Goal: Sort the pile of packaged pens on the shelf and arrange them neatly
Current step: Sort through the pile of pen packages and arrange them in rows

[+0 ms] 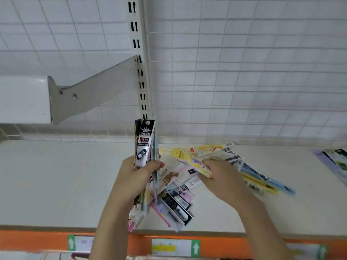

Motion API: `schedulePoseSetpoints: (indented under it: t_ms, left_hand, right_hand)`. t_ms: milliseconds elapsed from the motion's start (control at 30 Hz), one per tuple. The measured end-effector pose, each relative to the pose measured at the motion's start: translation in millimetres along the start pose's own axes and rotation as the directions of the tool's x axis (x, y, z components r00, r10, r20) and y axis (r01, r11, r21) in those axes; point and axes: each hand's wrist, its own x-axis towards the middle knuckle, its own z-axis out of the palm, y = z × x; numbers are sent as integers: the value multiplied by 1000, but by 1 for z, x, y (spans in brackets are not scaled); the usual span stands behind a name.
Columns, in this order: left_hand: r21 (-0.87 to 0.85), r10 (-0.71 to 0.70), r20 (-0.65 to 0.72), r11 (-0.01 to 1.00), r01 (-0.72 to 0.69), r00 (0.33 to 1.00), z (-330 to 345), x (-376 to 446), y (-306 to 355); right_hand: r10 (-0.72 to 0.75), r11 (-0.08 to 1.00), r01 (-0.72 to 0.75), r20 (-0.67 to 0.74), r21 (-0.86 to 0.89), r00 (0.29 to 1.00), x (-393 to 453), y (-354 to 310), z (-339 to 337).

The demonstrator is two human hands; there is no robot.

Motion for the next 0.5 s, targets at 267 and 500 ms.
schedulePoseSetpoints:
  t_ms: [267,500]
  left_hand:
    - [-8,102,-9,995,-102,995,-1,-17,8]
    - [30,160,-9,987,-160,987,31,-28,23]
  right_hand:
    - [127,977,-78,-248,200,961,-1,8,-27]
    - [216,915,-89,-293,393,931,-13,48,-43]
